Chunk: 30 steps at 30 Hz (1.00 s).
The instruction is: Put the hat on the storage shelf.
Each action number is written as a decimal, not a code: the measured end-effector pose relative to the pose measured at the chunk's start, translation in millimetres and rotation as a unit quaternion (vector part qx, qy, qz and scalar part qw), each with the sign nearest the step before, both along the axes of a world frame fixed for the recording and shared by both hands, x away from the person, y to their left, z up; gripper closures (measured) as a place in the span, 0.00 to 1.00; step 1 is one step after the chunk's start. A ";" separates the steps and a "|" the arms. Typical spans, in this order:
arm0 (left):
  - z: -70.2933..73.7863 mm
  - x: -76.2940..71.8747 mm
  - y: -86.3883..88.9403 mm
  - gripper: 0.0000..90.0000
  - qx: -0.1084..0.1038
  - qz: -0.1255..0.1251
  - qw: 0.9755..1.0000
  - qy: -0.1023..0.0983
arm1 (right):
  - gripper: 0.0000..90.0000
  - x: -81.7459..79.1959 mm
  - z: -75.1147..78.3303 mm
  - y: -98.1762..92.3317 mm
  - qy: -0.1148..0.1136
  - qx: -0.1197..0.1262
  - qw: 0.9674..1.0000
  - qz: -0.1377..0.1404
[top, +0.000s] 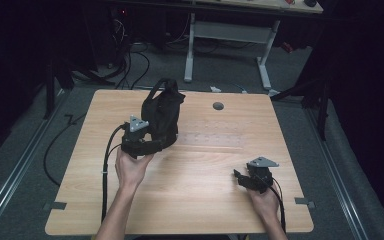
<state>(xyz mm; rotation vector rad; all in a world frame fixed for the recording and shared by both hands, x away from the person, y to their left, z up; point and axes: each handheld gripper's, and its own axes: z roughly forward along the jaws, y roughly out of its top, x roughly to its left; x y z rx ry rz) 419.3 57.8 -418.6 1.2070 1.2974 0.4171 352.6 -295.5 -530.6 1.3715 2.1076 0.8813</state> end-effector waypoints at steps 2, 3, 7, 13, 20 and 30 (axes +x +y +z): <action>0.3 -1.2 1.1 0.22 -0.002 -0.003 1.000 -0.002 | 0.43 0.0 0.0 0.0 0.000 0.000 1.000 0.000; 0.3 -1.6 1.6 0.21 -0.006 -0.004 1.000 -0.004 | 0.43 0.0 0.0 0.0 0.000 0.001 1.000 0.000; 0.0 -4.3 4.3 0.17 -0.016 -0.010 1.000 -0.004 | 0.43 0.1 0.0 -0.1 0.000 0.001 1.000 0.000; -0.5 -15.3 13.0 0.15 -0.027 -0.026 0.999 -0.010 | 0.43 0.1 0.0 -0.1 0.001 0.002 1.000 0.000; -8.4 -29.3 26.7 0.17 -0.020 -0.038 0.999 -0.007 | 0.43 0.3 0.0 -0.2 0.002 0.003 1.000 0.000; -24.7 -41.6 40.0 0.22 -0.019 -0.045 0.999 -0.003 | 0.43 0.7 0.0 -0.7 0.004 0.006 1.000 -0.001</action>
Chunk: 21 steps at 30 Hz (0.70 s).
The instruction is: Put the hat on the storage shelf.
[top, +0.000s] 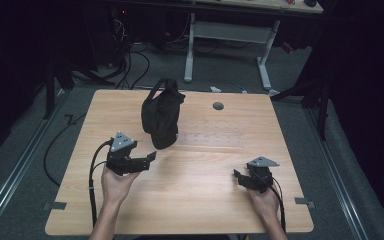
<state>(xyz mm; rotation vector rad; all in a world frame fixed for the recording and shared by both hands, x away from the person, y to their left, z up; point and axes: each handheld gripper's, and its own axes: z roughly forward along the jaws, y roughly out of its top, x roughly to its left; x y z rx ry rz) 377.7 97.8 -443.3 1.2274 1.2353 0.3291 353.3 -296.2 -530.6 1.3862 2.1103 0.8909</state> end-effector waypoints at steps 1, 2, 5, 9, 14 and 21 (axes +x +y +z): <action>-1.9 -1.0 2.2 0.23 -0.002 0.001 1.000 0.000 | 0.43 0.1 0.0 -0.1 0.001 0.001 1.000 0.000; -3.6 -1.9 4.2 0.23 -0.007 0.002 1.000 0.001 | 0.43 0.5 -0.1 -0.6 0.000 0.001 1.000 0.001; -8.9 -3.7 8.6 0.24 -0.012 0.005 1.000 0.005 | 0.43 0.6 -0.1 -0.8 0.001 0.002 1.000 0.001; -15.1 -5.9 10.9 0.24 -0.009 0.009 1.000 0.006 | 0.43 0.6 -0.1 -0.8 0.001 0.002 1.000 0.001; -23.7 -8.2 12.2 0.24 -0.005 0.003 1.000 0.014 | 0.43 0.6 -0.1 -0.8 0.001 0.002 1.000 0.001; -37.0 -11.0 9.6 0.26 0.009 -0.012 1.000 0.027 | 0.43 0.4 0.0 -0.6 0.002 0.003 1.000 -0.001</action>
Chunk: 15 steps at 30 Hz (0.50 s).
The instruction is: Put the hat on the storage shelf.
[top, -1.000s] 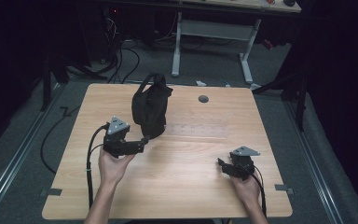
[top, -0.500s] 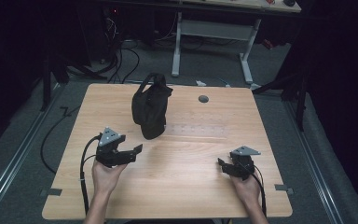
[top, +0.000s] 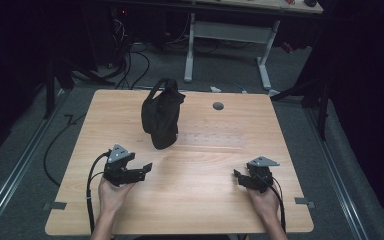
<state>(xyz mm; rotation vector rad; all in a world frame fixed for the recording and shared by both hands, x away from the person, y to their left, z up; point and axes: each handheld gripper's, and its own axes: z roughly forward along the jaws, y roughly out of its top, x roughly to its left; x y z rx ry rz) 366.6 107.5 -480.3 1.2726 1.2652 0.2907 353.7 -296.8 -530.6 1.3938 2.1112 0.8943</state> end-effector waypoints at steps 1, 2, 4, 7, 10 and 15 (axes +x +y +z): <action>-1.5 -0.4 -0.1 0.27 -0.002 -0.003 1.000 0.004 | 0.43 0.2 -0.1 -0.3 -0.001 -0.002 1.000 0.002; -3.0 -0.3 -0.4 0.28 -0.007 -0.006 1.000 0.010 | 0.43 0.0 0.0 0.0 0.000 0.000 1.000 0.000; -6.9 -0.1 -1.3 0.29 -0.006 -0.007 1.000 0.017 | 0.43 0.1 -0.1 -0.1 0.000 0.000 1.000 0.000; -13.1 -0.1 -2.7 0.29 0.004 -0.005 1.000 0.021 | 0.43 0.0 0.0 0.0 0.000 0.000 1.000 0.000; -18.1 -1.1 -2.1 0.29 0.009 -0.002 1.000 0.021 | 0.42 -0.1 0.0 0.1 0.001 0.001 1.000 -0.001; -28.9 -1.1 0.4 0.29 0.016 0.008 1.000 0.026 | 0.42 0.0 -0.1 -0.1 0.000 0.000 1.000 0.000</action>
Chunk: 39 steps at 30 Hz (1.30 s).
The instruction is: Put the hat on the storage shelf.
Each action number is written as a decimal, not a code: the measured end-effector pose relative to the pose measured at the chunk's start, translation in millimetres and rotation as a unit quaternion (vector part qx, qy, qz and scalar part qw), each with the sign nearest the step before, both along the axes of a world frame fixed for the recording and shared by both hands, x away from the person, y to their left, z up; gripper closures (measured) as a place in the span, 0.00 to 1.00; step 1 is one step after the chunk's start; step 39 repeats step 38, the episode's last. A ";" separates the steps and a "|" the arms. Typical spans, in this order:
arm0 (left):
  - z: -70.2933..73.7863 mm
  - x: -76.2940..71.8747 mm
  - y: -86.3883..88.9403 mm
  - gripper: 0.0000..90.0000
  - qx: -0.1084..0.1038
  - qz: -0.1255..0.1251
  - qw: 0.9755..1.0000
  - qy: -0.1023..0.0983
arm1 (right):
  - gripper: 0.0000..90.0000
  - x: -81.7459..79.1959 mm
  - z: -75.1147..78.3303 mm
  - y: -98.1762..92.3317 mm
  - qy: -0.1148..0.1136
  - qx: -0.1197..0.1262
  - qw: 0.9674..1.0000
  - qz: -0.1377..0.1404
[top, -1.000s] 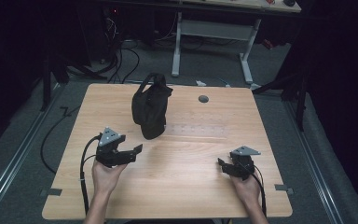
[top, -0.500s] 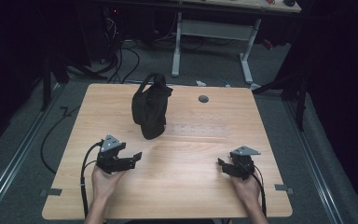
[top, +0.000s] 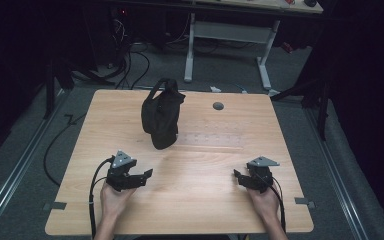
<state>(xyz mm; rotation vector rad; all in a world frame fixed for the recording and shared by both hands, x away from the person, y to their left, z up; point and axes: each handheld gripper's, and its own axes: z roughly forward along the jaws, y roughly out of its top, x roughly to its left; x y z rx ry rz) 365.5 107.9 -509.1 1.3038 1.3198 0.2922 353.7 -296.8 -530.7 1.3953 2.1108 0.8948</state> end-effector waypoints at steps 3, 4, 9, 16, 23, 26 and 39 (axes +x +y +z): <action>-6.8 -0.7 0.8 0.30 0.005 0.007 1.000 0.000 | 0.42 0.0 0.1 0.1 0.001 0.001 1.000 -0.001; -9.0 -0.7 1.0 0.31 0.005 0.011 1.000 0.000 | 0.42 0.0 0.1 0.1 0.001 0.001 1.000 -0.001; -20.2 1.4 3.2 0.32 0.014 0.024 1.000 0.011 | 0.42 0.0 0.0 0.0 0.000 0.000 1.000 0.000; -32.1 3.1 1.7 0.32 0.039 0.034 0.999 0.012 | 0.42 0.1 0.0 -0.1 0.000 0.000 1.000 -0.001; -35.9 2.5 -1.6 0.30 0.060 0.037 0.998 0.005 | 0.42 0.1 0.0 -0.1 0.000 0.000 1.000 -0.001; -38.0 1.1 -6.3 0.29 0.082 0.036 0.996 -0.002 | 0.42 0.2 0.0 -0.2 0.000 -0.001 1.000 0.000; -37.8 1.5 -7.3 0.28 0.078 0.042 0.996 0.000 | 0.42 0.1 -0.1 -0.1 0.000 0.000 1.000 -0.001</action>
